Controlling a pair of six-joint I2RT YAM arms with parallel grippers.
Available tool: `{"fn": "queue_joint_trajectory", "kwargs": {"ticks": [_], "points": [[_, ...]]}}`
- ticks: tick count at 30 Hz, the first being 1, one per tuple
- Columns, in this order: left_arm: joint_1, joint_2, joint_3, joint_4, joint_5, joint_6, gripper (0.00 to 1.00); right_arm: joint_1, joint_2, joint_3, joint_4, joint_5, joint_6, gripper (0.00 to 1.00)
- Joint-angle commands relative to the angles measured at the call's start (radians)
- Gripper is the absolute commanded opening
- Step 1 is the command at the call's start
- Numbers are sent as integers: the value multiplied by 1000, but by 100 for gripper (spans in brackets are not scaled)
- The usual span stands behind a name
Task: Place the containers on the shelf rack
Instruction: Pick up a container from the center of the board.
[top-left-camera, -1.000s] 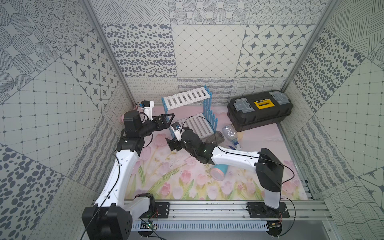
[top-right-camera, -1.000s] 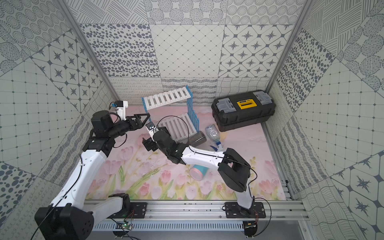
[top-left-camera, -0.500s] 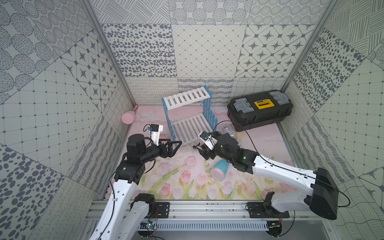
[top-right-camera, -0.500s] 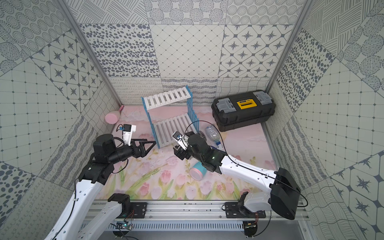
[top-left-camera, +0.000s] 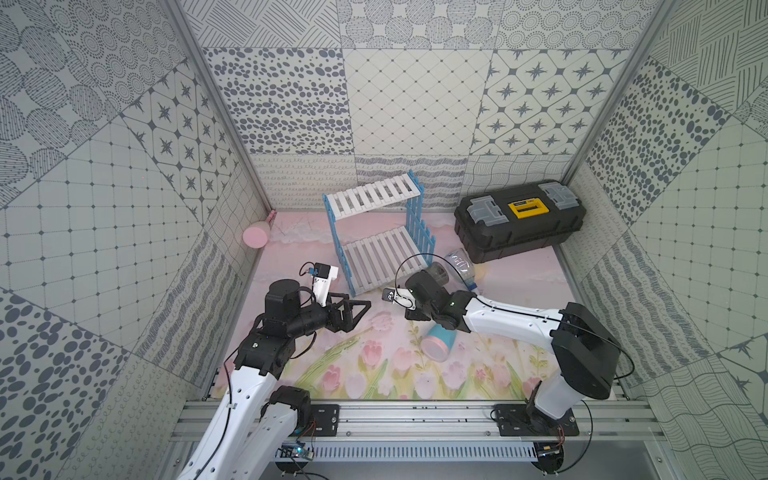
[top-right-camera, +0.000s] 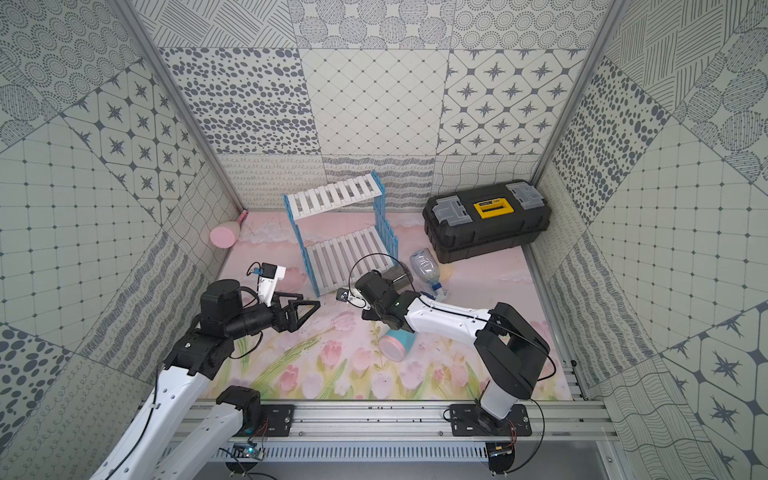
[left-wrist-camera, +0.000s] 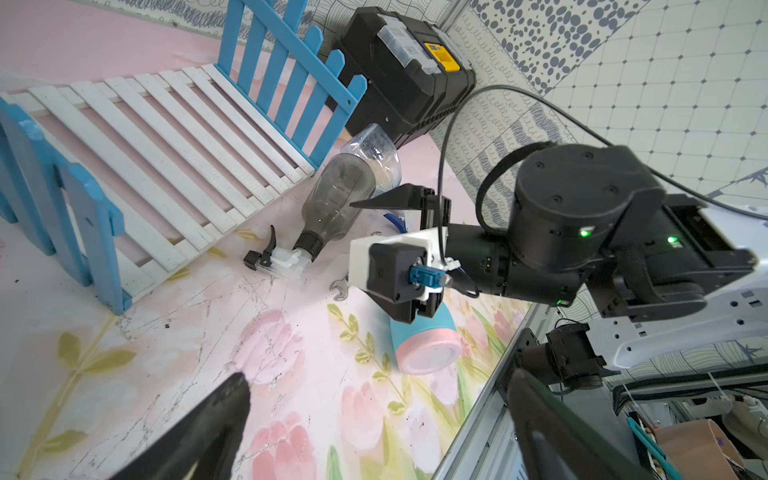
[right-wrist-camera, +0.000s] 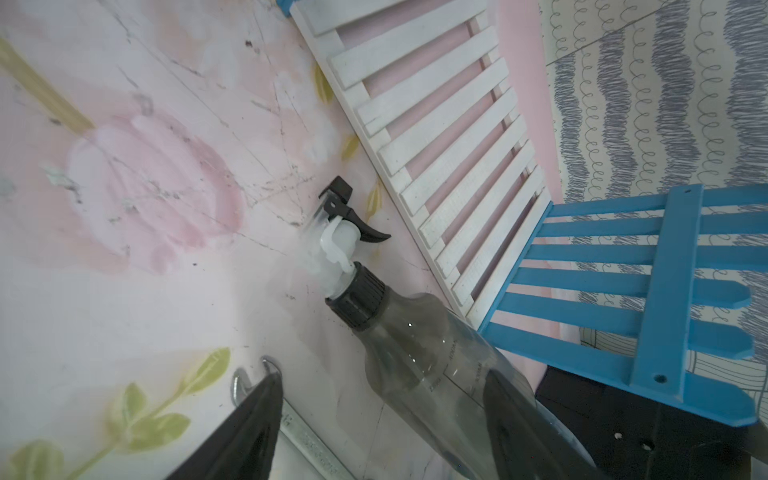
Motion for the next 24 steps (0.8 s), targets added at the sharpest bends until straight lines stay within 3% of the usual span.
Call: {"fn": "queue_joint_trajectory", "kwargs": {"ticks": [1, 14, 24], "points": [[-7, 0, 2, -16, -54, 32, 99, -6, 54, 63, 20, 12, -104, 77], [-7, -7, 9, -49, -98, 45, 99, -2, 245, 189, 25, 35, -284, 75], [-6, -14, 10, -54, -109, 46, 99, 11, 352, 246, 38, 41, -334, 68]]}}
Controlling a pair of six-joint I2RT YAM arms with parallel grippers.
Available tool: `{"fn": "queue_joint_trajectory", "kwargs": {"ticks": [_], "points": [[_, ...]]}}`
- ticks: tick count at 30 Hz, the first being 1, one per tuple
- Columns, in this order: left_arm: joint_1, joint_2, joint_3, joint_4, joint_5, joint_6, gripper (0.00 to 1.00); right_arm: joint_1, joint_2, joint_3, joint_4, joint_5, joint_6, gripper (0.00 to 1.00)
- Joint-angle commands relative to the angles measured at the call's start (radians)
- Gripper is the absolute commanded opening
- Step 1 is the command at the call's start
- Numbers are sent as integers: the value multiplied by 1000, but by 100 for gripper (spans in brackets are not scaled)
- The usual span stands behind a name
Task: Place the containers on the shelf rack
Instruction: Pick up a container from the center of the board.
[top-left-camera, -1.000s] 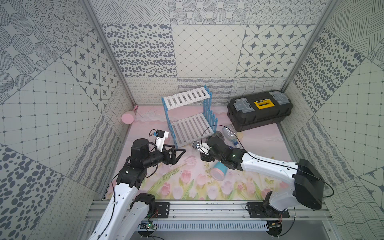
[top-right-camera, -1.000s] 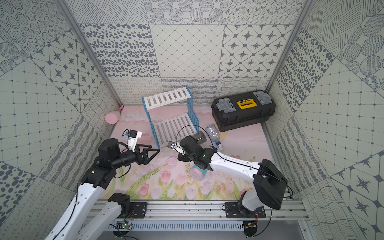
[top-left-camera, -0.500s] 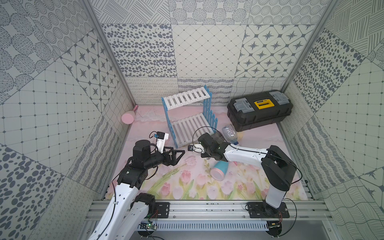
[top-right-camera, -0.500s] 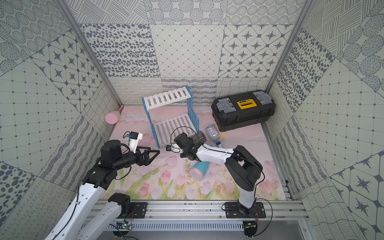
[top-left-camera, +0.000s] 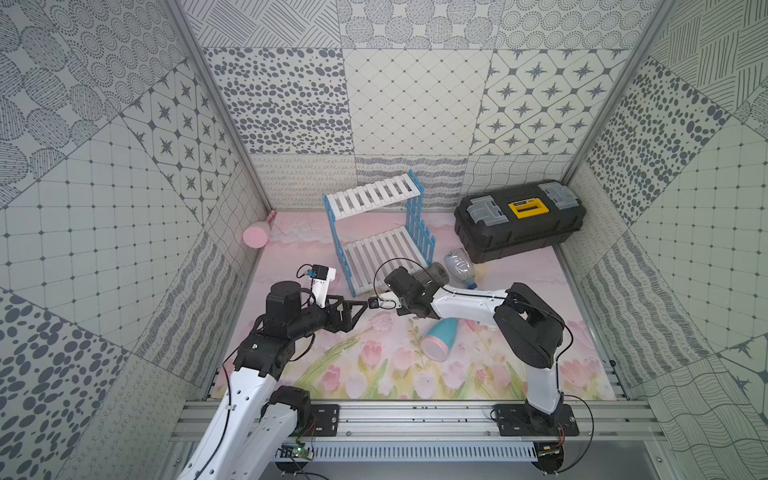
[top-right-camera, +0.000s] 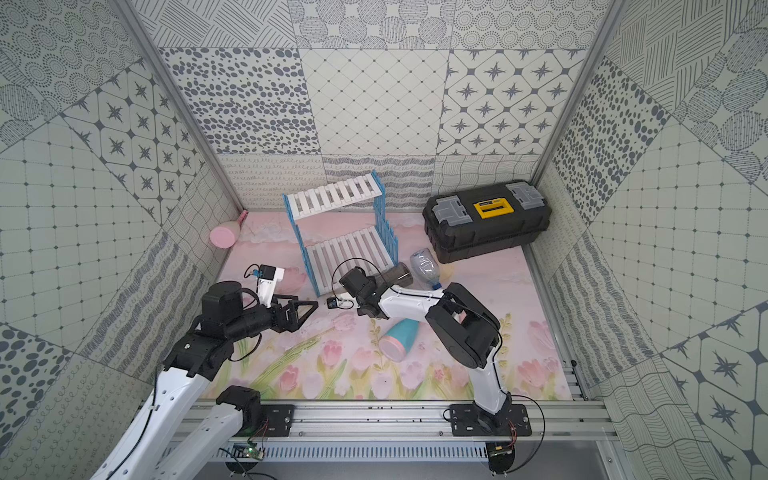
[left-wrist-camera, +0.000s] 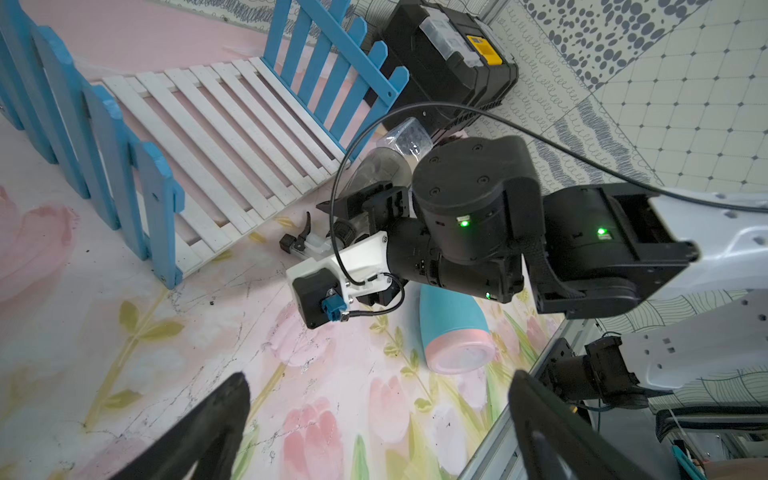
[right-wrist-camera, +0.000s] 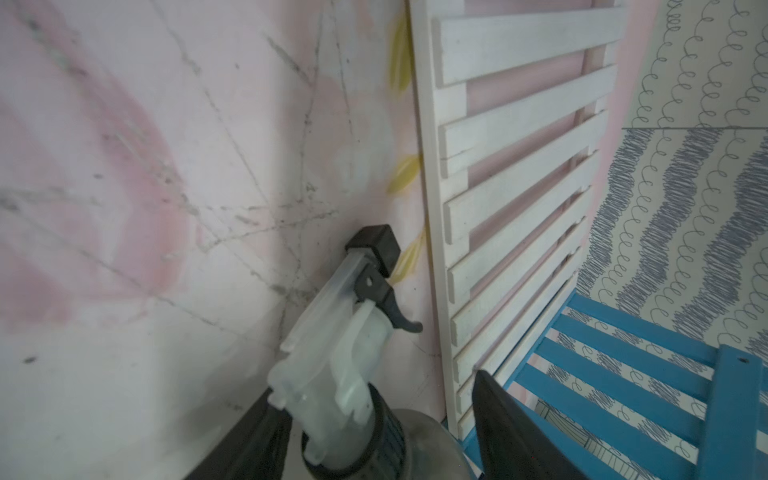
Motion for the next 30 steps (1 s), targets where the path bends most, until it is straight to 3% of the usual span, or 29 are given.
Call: {"fn": "queue_joint_trajectory", "kwargs": {"ticks": [1, 9, 22, 30], "points": [[-1, -4, 9, -7, -16, 29, 99, 12, 42, 31, 50, 11, -29, 66], [0, -7, 11, -10, -28, 29, 99, 46, 122, -33, 324, 105, -129, 42], [-2, -13, 11, -10, -35, 29, 99, 56, 92, -92, 344, 156, -74, 20], [-1, -23, 18, -35, -61, 29, 99, 93, 14, -155, 453, 199, -67, 8]]}}
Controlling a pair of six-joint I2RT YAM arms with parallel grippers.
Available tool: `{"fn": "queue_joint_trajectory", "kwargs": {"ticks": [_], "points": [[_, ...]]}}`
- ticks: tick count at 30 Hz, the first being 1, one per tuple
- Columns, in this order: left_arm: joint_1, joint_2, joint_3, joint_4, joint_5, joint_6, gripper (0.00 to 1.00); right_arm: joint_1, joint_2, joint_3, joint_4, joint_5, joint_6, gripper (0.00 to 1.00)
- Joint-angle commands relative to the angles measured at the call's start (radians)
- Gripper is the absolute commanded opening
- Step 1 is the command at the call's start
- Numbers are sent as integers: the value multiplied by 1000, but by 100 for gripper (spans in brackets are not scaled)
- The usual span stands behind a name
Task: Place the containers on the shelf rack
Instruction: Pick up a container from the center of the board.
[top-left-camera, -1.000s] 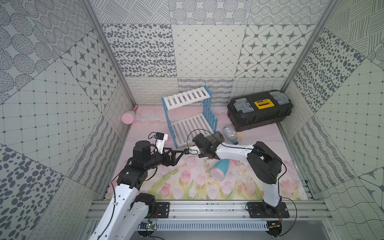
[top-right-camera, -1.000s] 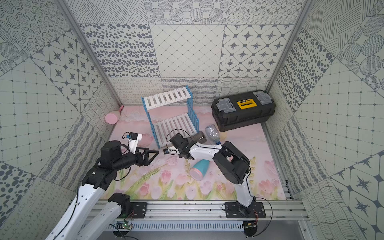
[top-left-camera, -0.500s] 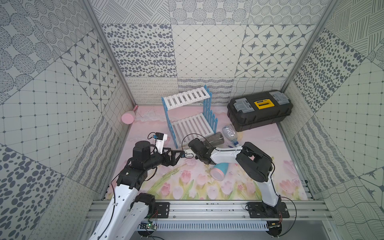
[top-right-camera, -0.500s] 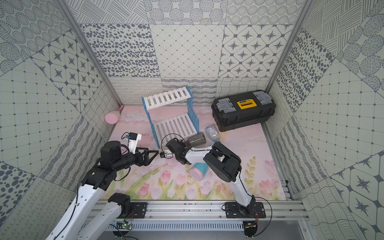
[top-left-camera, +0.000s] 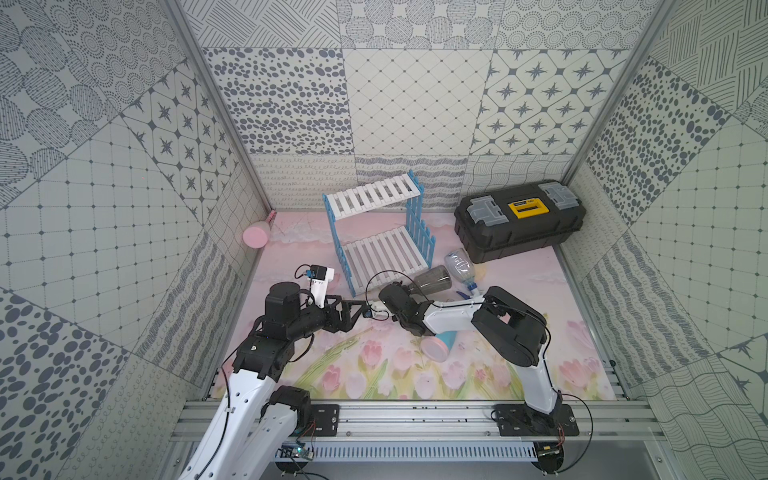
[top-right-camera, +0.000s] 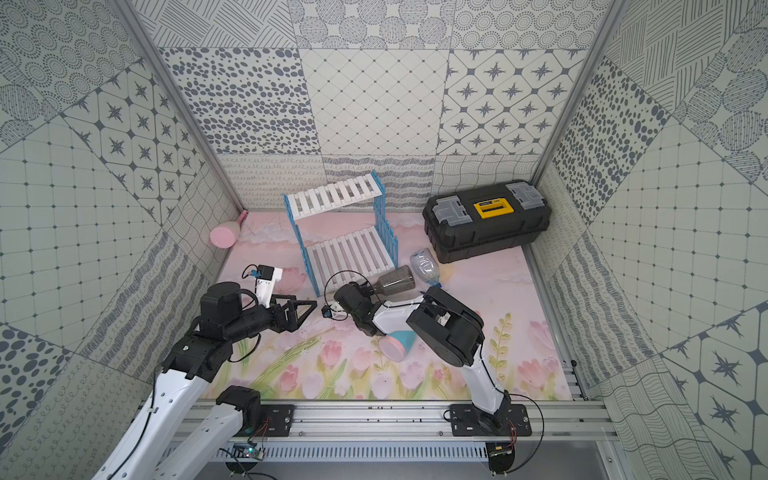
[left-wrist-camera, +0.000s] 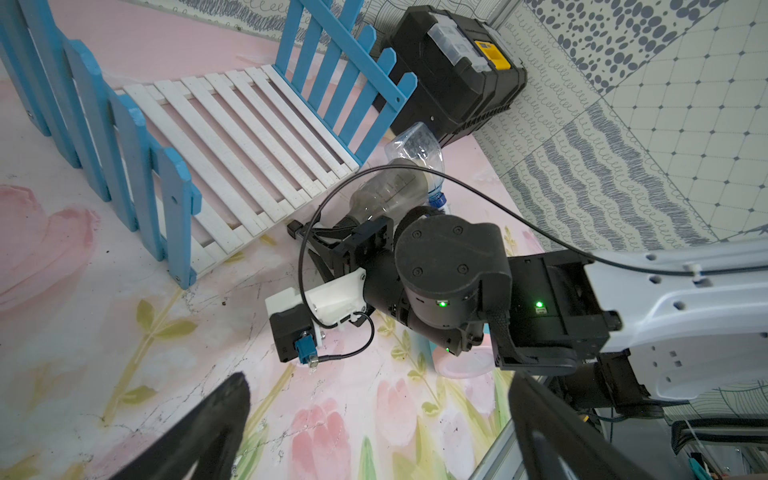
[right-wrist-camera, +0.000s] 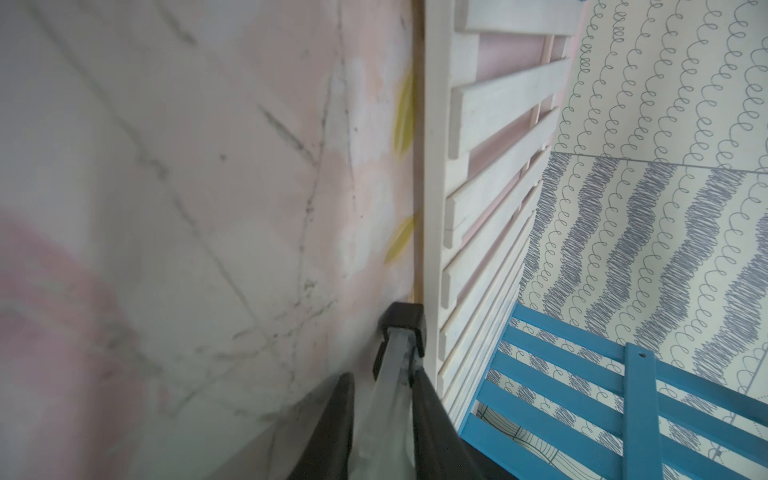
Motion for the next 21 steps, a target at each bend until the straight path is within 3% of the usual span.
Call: {"fn": "queue_joint_trajectory", "kwargs": {"ticks": [1, 10, 21], "points": [[0, -15, 17, -35, -40, 29, 99, 29, -67, -31, 84, 36, 27, 7], [-1, -42, 19, -51, -82, 30, 99, 69, -194, -105, 228, 94, 96, 1], [0, -47, 17, -45, -93, 35, 99, 70, -411, -207, 234, 32, 410, 1]]}}
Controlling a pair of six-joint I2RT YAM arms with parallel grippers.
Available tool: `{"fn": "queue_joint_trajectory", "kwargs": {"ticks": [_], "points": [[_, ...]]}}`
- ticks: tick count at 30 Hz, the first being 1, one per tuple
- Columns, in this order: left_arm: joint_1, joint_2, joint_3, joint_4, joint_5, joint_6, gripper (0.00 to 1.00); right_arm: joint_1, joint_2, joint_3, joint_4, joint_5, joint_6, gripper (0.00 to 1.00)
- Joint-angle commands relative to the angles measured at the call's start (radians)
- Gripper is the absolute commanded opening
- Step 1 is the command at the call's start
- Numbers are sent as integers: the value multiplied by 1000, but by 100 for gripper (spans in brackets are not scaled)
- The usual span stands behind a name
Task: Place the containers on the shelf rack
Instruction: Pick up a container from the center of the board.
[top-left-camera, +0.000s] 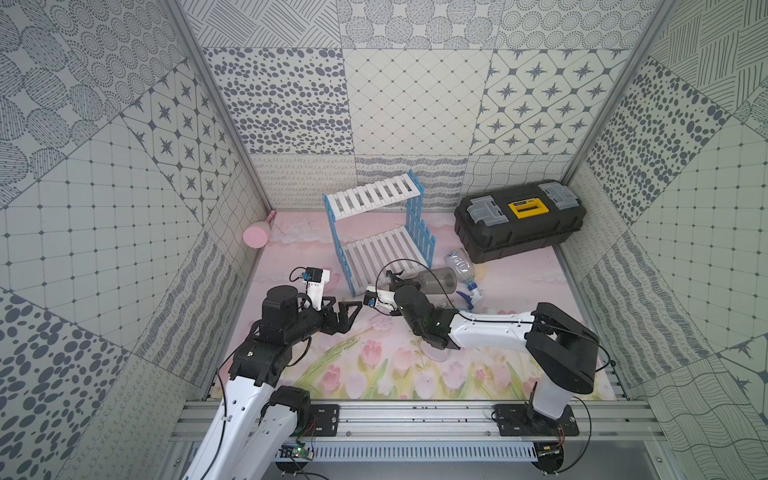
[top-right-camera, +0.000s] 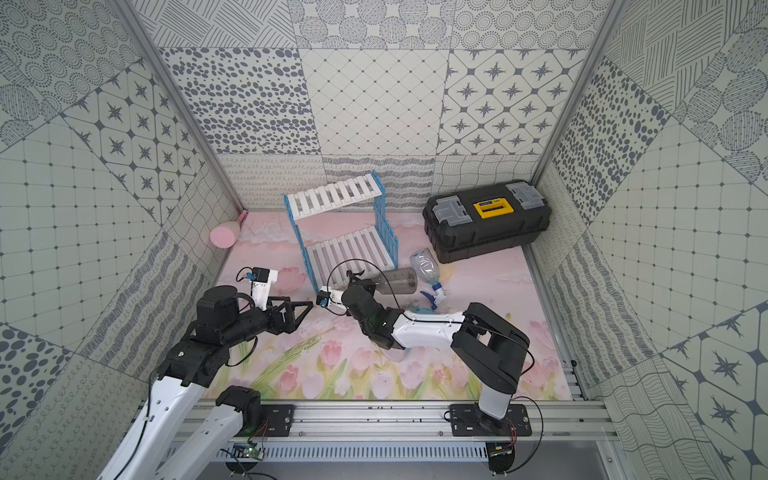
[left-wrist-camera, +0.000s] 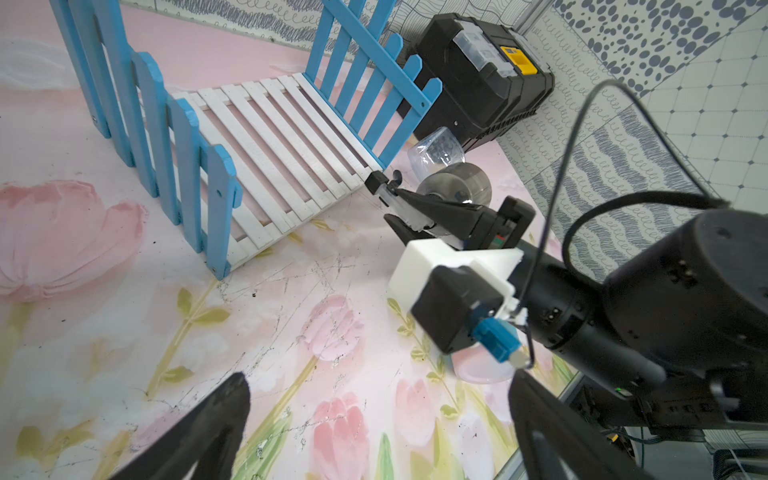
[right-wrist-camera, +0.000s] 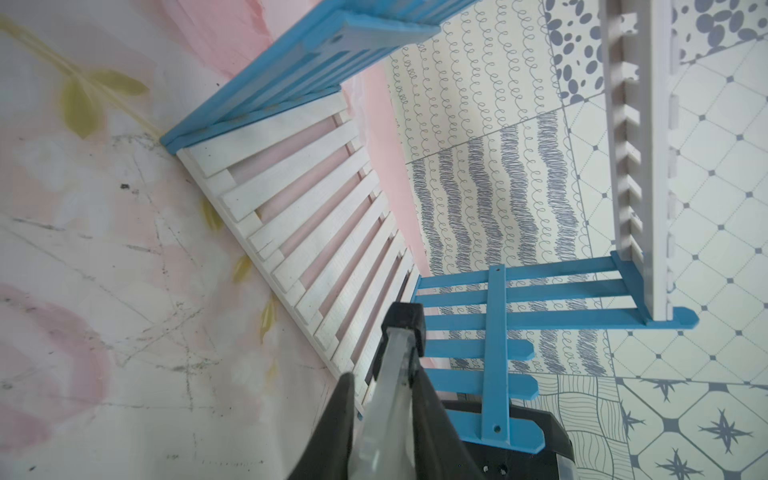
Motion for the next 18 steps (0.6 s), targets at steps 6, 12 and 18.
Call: {"fn": "queue_joint_trajectory", "kwargs": {"ticks": [6, 12, 18], "points": [[0, -4, 5, 29, 17, 22, 99, 7, -253, -92, 69, -47, 342, 0], [0, 26, 1, 103, 51, -9, 98, 4, -451, -127, -10, -104, 570, 0], [-1, 50, -19, 209, 76, -54, 98, -65, -554, -81, -148, -195, 816, 0]]}}
